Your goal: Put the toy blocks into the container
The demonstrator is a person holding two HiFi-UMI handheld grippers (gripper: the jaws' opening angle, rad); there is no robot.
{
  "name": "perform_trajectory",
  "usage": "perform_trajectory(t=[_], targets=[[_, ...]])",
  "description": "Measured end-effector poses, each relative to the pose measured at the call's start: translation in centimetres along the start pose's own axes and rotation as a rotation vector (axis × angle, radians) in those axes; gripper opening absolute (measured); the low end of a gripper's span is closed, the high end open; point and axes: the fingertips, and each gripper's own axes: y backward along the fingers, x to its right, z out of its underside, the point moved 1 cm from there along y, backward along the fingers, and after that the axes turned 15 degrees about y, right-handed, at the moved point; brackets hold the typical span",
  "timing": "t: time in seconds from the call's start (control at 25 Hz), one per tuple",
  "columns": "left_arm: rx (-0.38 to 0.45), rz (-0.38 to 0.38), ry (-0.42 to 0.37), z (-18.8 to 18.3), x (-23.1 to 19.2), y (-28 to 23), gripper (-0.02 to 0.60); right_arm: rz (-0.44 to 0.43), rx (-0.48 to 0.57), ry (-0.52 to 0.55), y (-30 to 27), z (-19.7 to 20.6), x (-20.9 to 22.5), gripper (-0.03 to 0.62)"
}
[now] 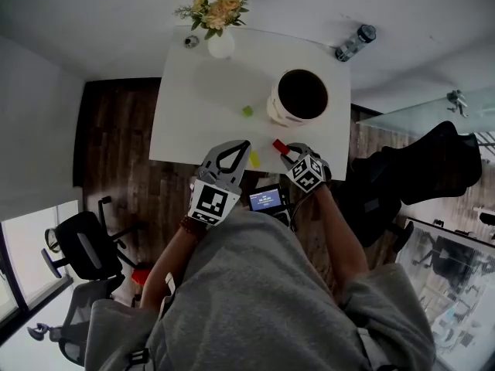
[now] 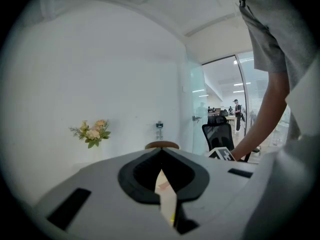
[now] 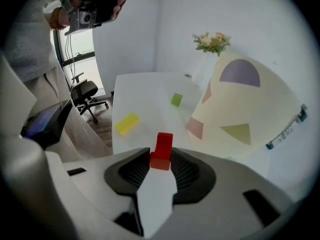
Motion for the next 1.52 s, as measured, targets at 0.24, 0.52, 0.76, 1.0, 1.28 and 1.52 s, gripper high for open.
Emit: perform_trajectory(t=[0.24,0.52,0.76,1.0,1.28,1.52], targets=[[0.003,0.039,-0.006,-0.5,0.2,-1.2,0.006,0.046,0.016,0.028,2.1,-0.4,1.0,0.130],[0.012,0.107,-0.045,-1.9,1.1,-2.8,0.006,0.164,0.064,-0.050,5.6,-1.3,2.4,0.129],[0.040,0.116,0.000,-2.7,0.7,-3.7,0.006,0.246,0.144,-0.200,7.8,-1.7,2.9,0.129],[0.054,0.102,0.032,-2.6,0.3,-3.8,0.006,0.238,0.132,-0.205,7.5,-1.5,2.8,0.129],[0.049,0.064,0.082,-1.5,-0.3,-3.2,0.006,0.269,0.197,-0.077,10.0,-5.4,3.8,0.129],[0.055,0.042,0.096,-1.4,-1.0,-2.7,0.006,0.353,0.336,0.030,14.4,-10.3,6.3,0.129]])
